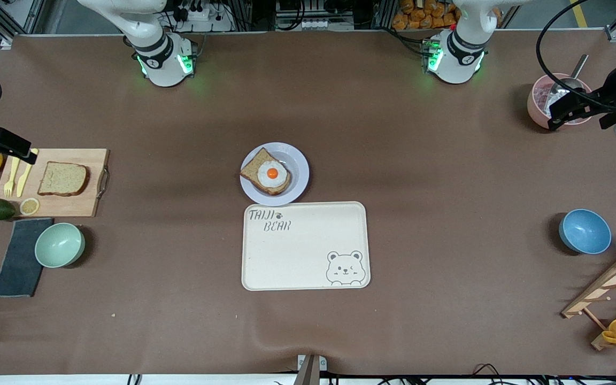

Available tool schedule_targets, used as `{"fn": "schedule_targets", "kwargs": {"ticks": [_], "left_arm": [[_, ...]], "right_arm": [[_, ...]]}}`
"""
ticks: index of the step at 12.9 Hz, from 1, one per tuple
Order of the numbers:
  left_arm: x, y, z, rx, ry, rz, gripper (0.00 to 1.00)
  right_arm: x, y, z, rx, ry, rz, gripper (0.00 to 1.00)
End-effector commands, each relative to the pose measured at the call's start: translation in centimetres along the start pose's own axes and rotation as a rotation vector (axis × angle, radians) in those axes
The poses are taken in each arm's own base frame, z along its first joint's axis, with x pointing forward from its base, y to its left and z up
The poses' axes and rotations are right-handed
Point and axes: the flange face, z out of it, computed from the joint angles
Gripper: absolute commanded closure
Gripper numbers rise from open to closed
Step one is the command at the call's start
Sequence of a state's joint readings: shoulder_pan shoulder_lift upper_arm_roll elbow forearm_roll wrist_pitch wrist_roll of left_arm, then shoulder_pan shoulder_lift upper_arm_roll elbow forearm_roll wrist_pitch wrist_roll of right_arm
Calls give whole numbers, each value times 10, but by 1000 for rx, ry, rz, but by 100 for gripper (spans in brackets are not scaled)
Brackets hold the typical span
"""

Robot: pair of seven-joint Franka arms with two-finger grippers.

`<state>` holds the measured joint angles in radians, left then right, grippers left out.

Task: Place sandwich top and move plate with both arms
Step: 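Move the right gripper over the bread slice on the cutting board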

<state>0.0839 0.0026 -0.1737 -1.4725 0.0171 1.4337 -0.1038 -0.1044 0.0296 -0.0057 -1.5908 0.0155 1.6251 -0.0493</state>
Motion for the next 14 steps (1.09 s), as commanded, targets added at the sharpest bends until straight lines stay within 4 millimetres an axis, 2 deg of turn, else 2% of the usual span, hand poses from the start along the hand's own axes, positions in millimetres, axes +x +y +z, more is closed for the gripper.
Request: {"fn": "schedule_targets", "kwargs": {"ticks": [1,4,6,8,14], "left_arm": [[-2,-3,-4,0,-3,-8,0],[-1,-3,-2,1,-6,-8,0],[4,-4,5,0,-21,-6,0],[0,4,18,5,-61,-7,0],[2,4,23,6,-61,-14,0]], "right_arm": [[1,-3,-3,6,-3,10,0],[1,-3,-3,6,-3,8,0],[1,-3,-3,6,-3,8,0],[1,-3,-3,6,-3,8,0],[5,-3,-2,3,1,2,0]]}}
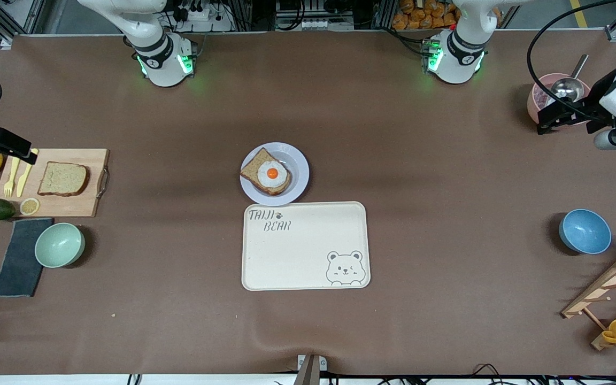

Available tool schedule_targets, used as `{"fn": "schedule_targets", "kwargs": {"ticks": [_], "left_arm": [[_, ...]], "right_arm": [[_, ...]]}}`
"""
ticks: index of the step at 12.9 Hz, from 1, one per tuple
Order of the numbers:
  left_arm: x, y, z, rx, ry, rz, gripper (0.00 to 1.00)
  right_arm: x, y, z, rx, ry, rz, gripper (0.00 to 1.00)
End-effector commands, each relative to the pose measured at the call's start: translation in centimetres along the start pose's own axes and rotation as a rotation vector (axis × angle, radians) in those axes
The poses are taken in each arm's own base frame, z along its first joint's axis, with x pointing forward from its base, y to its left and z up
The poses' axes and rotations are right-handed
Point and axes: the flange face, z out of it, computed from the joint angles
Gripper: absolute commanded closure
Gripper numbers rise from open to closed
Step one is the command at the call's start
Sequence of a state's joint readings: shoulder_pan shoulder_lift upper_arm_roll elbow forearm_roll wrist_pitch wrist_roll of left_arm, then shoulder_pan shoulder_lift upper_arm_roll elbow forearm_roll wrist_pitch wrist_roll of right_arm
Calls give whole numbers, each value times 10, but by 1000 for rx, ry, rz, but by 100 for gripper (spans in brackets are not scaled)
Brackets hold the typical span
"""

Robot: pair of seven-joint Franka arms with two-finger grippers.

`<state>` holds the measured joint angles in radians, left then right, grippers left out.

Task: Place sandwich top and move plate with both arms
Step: 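Move the right gripper over the bread slice on the cutting board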

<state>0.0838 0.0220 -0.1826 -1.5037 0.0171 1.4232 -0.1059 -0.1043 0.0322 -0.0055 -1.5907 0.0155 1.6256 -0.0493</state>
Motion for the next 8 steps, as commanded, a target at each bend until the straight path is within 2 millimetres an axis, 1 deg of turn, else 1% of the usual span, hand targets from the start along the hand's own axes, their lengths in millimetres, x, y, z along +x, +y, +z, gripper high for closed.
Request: {"fn": "schedule_targets", "kwargs": {"ticks": [1,2,3,4,5,6,7,8], "left_arm": [[-3,-6,-3,0,1,-31,0],[-2,-7,-3,-2,7,-34,0],[-3,-8,-4,-1,8,-36,0],[-3,-9,-4,-3,10,-37,0],[-2,-9,-3,-3,8,-37,0],[-1,-12,-2,-3,8,-42,0],[-1,-13,-1,-5,6,-45,0],[1,-13,2,-5,0,-44,0]], "right_arm": [[6,-3,-1,4,5,1,0],[7,-3,0,3,2,-1,0],[13,-5,13,5,-18,-6,0],[23,-10,31,4,-47,-15,0],[36,-25,51,-2,-74,-41,0],[47,-39,65,-9,-90,-61,0],[56,-54,83,-18,-116,-86,0],[63,-63,107,-33,-149,-102,0]]}}
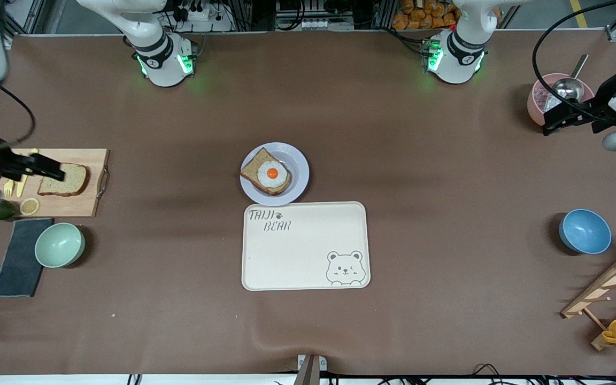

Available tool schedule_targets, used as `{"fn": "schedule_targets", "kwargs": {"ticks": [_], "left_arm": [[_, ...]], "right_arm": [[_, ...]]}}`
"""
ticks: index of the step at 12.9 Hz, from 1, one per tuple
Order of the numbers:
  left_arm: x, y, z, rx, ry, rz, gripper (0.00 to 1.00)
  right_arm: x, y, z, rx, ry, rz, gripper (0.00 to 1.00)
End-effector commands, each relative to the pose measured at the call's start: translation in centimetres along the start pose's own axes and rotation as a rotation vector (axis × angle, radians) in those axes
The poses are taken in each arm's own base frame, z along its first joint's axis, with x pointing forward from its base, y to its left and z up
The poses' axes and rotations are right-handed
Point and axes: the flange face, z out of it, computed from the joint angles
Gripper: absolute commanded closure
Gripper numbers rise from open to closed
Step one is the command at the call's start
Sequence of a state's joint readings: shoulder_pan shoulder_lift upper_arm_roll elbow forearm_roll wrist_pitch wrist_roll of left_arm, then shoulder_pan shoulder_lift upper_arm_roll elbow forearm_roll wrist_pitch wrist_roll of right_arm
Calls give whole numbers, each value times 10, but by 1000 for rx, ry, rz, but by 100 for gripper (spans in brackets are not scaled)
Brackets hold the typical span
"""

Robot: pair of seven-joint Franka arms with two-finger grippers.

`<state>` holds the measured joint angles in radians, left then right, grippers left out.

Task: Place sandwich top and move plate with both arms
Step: 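Move the right gripper over the bread slice on the cutting board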

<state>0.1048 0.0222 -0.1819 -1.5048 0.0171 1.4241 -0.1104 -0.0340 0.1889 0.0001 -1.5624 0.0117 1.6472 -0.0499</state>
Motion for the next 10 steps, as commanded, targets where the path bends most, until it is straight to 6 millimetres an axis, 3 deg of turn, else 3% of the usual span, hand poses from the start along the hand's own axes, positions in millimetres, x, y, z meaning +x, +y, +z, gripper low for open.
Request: {"fn": "schedule_targets", "kwargs": {"ticks": [1,3,7,10], "left_arm": [[0,-2,5,-3,-2,-20,0],[2,0,6,-7,10,-16,0],[9,4,18,-6,4,-10,0],[10,5,22,-6,4,-7,0]], "right_arm": [[34,-15,37,-25,-46,-18,0],[39,4,51,-20,-56,4,0],[42,23,76,-25,-107,29,0],[37,70,116,-8,-176,95,0]]}}
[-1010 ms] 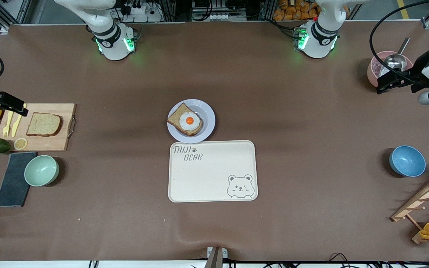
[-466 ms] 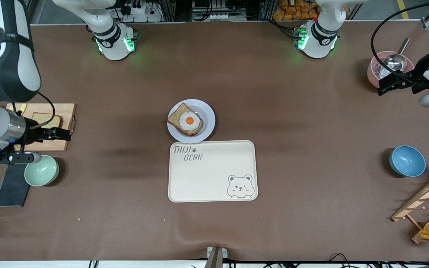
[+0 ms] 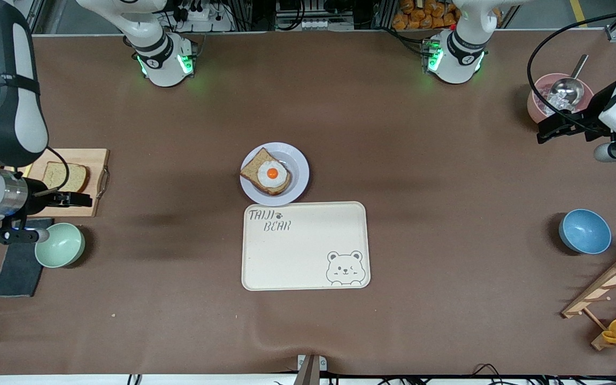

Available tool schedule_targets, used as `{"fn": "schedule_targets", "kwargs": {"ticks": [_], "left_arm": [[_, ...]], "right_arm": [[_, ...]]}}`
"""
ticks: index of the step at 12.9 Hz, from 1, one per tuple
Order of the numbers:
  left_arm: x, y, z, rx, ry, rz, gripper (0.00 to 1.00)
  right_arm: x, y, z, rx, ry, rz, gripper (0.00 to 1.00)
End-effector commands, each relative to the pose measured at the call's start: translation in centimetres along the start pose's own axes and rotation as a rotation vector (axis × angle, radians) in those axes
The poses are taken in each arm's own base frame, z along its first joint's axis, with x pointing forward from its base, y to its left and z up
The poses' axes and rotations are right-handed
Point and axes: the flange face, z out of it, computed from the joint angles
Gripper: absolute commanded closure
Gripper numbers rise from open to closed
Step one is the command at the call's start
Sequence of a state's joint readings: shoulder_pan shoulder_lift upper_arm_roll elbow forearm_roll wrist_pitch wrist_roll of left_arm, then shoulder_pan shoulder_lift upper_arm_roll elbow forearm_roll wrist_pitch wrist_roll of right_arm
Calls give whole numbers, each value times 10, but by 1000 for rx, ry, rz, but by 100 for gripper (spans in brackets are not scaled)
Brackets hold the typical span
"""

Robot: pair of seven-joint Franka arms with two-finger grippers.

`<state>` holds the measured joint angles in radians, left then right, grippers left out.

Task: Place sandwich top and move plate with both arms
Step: 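Move the right gripper over the bread slice on the cutting board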

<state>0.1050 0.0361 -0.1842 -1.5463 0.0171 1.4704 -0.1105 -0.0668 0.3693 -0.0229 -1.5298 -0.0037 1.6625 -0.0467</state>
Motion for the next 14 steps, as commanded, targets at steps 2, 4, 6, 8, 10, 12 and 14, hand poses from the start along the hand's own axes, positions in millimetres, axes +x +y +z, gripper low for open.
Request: {"fn": "schedule_targets", "kwargs": {"ticks": [2,4,6,8,10,12,14], "left_arm": [[0,4,-1,-5,18,-10,0],[1,3,2,-6,19,-10,0],[2,2,7,-5,10,-11,0],[4,3,10,-8,10,-11,0],[5,4,10,-8,10,-8,0],[5,4,11,-8,8,-8,0],[5,3,11,-8,8,-8,0]], "right_arm": [[-8,74,45,22,-83,31,0],[-17,129,67,-1,-84,-2,0],[-31,184,98,-19,-41,-49,0],[-53,230,139,-4,-7,-78,0],[-64,244,160,7,-9,-64,0],[-65,251,164,1,8,-57,0],[-67,253,172,-6,32,-82,0]]}}
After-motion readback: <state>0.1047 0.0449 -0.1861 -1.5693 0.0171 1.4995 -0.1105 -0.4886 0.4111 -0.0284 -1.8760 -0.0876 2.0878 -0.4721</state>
